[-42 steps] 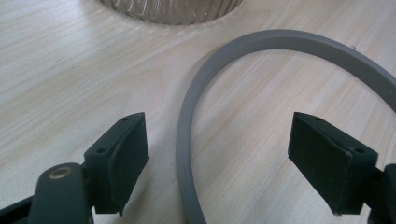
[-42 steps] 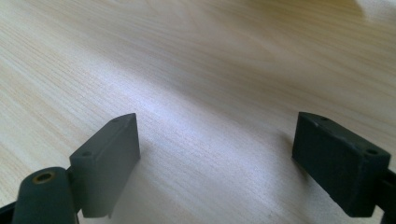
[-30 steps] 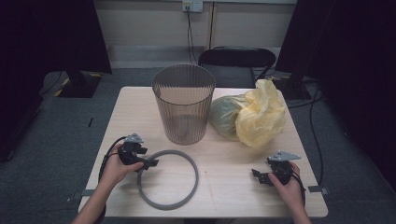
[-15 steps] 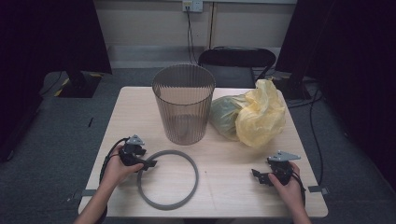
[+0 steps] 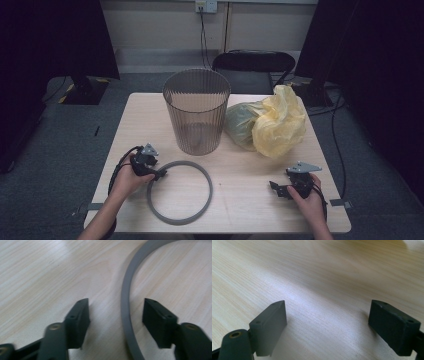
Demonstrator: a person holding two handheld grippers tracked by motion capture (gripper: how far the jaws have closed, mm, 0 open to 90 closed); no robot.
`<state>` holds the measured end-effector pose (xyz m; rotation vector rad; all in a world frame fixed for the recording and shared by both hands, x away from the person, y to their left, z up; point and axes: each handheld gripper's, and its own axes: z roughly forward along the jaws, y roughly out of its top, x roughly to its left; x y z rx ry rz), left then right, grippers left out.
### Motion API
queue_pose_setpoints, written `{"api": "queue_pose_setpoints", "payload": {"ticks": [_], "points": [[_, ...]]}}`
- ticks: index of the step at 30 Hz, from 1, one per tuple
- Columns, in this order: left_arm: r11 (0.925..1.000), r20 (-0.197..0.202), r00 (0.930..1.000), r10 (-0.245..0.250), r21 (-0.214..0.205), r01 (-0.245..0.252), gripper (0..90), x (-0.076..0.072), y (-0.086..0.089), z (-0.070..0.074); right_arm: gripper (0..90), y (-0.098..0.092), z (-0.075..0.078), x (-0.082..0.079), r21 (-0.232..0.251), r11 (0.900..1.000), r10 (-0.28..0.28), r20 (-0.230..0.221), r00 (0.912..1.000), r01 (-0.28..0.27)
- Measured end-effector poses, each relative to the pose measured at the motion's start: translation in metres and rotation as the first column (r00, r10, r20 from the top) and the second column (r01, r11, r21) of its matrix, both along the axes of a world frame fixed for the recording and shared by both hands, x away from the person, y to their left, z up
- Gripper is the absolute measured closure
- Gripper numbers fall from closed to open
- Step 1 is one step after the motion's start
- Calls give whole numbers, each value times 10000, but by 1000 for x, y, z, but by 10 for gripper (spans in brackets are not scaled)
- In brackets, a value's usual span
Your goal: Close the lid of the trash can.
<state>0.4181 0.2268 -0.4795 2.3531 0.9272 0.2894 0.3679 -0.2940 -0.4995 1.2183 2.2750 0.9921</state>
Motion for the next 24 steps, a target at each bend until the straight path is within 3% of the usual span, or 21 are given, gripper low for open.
{"api": "queue_pose_setpoints", "payload": {"ticks": [2,5,7,11,14,22,24], "points": [[10000,-67,10000,-14,56,14,488,-1,-1,1,141,0,0,0,1,10000,1,0,10000,-1],[9999,43,9999,111,21,-111,519,-2,-2,1,141,0,0,0,-2,10000,5,5,10000,-5],[9999,140,9998,102,-78,-101,613,-4,-2,0,142,0,0,0,-12,10000,-3,11,10000,3],[9997,255,9997,46,-241,-40,711,-6,-2,-1,141,0,0,0,-1,10000,3,2,10000,-3],[9995,137,9999,60,-322,-55,801,-6,-3,-1,143,0,0,0,-15,10000,-8,18,10000,8],[9988,-133,9994,316,-378,-321,825,-4,-5,1,143,0,0,0,-15,10000,-3,20,10000,4],[9965,-683,9957,631,-510,-667,827,-2,-5,3,143,0,0,0,-11,10000,-6,17,10000,6]]}}
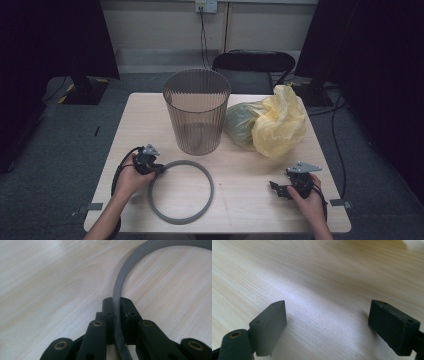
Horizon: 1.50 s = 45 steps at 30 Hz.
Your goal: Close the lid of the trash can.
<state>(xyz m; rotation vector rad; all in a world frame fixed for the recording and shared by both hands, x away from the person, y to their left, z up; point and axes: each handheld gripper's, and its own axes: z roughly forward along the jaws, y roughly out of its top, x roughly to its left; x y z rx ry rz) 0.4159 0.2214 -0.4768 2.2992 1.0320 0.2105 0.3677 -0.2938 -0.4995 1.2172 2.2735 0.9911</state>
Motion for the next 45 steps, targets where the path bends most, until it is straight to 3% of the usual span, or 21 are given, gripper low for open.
{"api": "queue_pose_setpoints", "payload": {"ticks": [5,7,10,13,19,26,32,36,38,45], "points": [[9986,-236,9997,115,-509,-127,829,1,1,1,142,0,0,0,2,10000,6,-6,10000,-6],[9956,-395,9992,103,-929,-139,831,1,4,6,142,0,0,0,3,10000,7,-2,10000,-7],[9943,-464,9989,119,-1054,-168,832,1,7,10,142,0,0,0,1,10000,7,-6,10000,-7],[9823,-738,9968,303,-1822,-433,835,0,17,16,142,0,0,0,1,10000,8,-7,10000,-8],[9746,-715,9957,588,-2120,-727,837,-1,26,24,142,0,0,0,3,10000,5,-4,10000,-5],[9751,-653,9961,594,-2096,-719,838,0,31,33,142,0,0,0,1,10000,5,-6,10000,-5],[9667,-757,9945,726,-2399,-889,838,0,38,43,142,0,0,0,4,10000,7,-9,10000,-7],[9664,-802,9940,746,-2402,-919,838,1,41,48,142,0,0,0,7,10000,9,-13,10000,-9],[9591,-920,9923,827,-2632,-1044,838,1,44,52,142,0,0,0,5,10000,9,-10,10000,-9],[9540,-905,9919,892,-2786,-1112,838,2,51,62,142,0,0,0,7,10000,8,-13,10000,-8]]}}
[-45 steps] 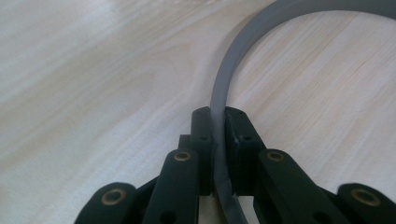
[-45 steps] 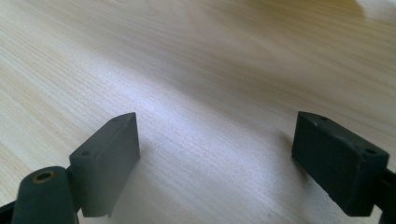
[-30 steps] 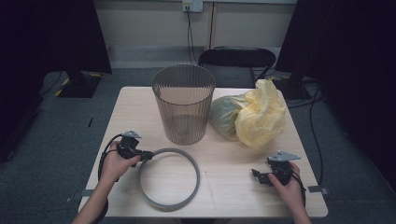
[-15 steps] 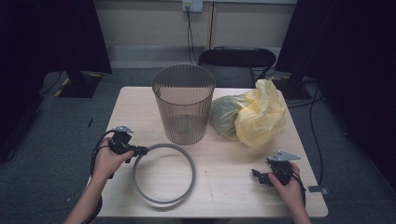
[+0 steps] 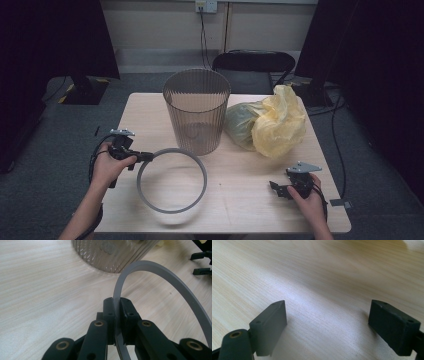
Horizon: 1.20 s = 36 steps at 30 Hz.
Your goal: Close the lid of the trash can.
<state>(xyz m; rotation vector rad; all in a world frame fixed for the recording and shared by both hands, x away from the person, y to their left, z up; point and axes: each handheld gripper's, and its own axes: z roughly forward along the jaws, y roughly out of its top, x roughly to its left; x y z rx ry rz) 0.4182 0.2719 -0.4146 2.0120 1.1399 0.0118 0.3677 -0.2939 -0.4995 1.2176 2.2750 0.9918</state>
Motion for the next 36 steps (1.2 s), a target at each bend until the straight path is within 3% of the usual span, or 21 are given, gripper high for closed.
{"api": "queue_pose_setpoints", "payload": {"ticks": [16,25,36], "points": [[9999,260,9996,-87,-51,88,838,1,6,29,142,0,0,0,-1,10000,1,6,10000,-1],[9997,259,9995,-205,119,202,838,3,4,41,142,0,0,0,5,10000,0,-5,10000,0],[9998,252,9995,-182,-57,184,839,5,6,58,143,0,0,0,11,10000,1,-8,10000,-1]]}}
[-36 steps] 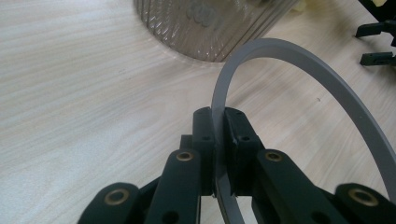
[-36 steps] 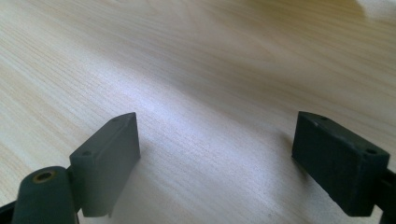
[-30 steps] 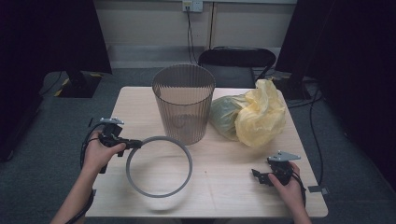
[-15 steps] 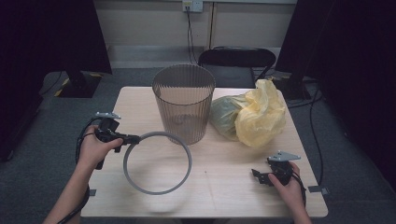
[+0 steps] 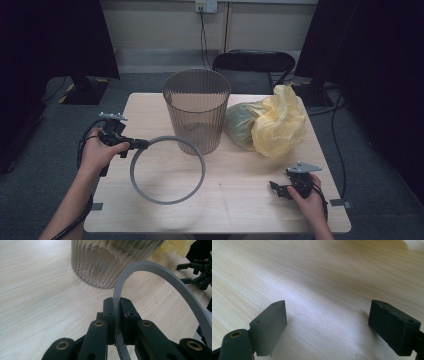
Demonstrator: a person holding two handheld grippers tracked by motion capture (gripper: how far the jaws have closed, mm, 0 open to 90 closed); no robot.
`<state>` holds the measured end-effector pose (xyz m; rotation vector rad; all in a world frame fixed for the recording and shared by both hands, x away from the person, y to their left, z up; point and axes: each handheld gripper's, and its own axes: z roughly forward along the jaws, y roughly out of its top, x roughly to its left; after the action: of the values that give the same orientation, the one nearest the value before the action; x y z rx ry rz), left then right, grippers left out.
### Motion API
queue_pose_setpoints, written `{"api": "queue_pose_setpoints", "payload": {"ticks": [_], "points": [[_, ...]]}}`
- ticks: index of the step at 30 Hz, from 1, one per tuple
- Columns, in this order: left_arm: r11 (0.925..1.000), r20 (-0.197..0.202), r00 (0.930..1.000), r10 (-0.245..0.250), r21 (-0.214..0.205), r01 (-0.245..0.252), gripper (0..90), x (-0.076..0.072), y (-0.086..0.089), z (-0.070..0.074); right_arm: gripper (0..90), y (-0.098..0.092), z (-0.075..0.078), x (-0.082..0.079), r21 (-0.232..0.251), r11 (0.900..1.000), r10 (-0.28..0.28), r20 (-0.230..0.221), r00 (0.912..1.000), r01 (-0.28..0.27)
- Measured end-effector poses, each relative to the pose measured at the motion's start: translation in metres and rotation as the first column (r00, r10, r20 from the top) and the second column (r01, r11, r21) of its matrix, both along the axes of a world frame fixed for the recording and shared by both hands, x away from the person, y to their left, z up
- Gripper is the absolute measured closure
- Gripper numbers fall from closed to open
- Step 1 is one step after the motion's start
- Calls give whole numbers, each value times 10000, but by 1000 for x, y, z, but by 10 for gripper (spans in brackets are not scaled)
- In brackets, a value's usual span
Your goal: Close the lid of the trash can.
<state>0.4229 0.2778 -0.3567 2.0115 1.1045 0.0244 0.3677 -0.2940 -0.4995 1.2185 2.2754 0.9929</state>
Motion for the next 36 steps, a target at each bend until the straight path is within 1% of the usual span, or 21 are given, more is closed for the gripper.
{"api": "queue_pose_setpoints", "payload": {"ticks": [6,8,18,19,22,27,29,36], "points": [[10000,-97,10000,-14,-26,14,839,1,0,3,143,0,0,0,-1,10000,1,1,10000,-1],[10000,-113,9999,-26,38,26,839,2,-1,4,142,0,0,0,0,10000,2,0,10000,-2],[9999,-131,9999,-36,126,38,840,3,-5,4,143,0,0,0,1,10000,1,0,10000,-1],[10000,-162,9999,-37,44,38,840,3,-5,3,143,0,0,0,0,10000,2,0,10000,-2],[10000,-157,9999,-32,-24,32,840,4,-6,4,143,0,0,0,6,10000,2,-6,10000,-2],[10000,-206,9998,-59,-65,57,840,3,-5,10,142,0,0,0,5,10000,0,-5,10000,0],[10000,-127,9999,-42,-68,42,840,3,-4,14,142,0,0,0,4,10000,5,-2,10000,-5],[9996,-152,9998,-97,-276,92,840,2,-1,26,142,0,0,0,8,10000,2,-5,10000,-2]]}}
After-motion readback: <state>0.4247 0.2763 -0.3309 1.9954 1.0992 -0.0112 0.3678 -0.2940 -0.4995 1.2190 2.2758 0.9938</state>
